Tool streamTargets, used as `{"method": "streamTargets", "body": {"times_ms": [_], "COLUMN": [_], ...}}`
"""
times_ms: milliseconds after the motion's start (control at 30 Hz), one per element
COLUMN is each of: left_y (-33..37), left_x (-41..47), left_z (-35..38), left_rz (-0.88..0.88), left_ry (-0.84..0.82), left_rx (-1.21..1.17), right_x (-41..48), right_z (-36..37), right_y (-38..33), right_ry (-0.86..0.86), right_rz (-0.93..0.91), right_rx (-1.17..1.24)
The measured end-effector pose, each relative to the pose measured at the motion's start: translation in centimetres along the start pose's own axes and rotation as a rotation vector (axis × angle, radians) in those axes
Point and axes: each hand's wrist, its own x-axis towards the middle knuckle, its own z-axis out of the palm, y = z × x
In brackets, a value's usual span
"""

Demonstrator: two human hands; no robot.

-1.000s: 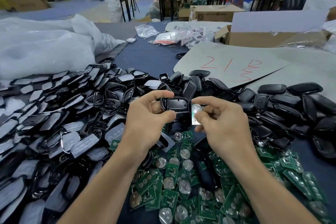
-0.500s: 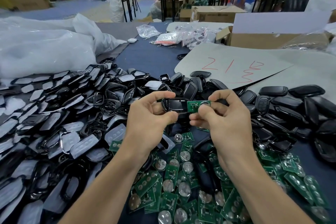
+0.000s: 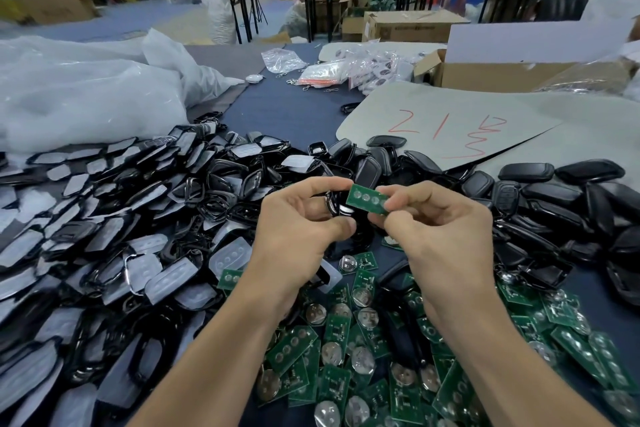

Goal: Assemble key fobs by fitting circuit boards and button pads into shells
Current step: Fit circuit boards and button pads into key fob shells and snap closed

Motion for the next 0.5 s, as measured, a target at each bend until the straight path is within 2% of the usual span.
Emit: {"method": "streamTargets", "body": {"times_ms": [167, 400, 500], "left_y": [0.2, 0.1, 0.1], "left_x": [0.0, 0.0, 0.0], "left_z": [-0.2, -0.3, -0.4], "left_rz": [-0.031, -0.054, -0.086], "left_ry": [-0.035, -0.058, -0.085], "left_rx": [-0.027, -0.052, -0.076], "right_x": [0.0, 1.1, 1.2], "right_z": [-0.2, -1.6, -1.7], "right_y": [-0.7, -0.8, -0.4], "right_ry": [0.031, 0.124, 0.101], "right_rz": [-0.028, 0.104, 0.154], "right_rx": [0.029, 0.054, 0.064]}}
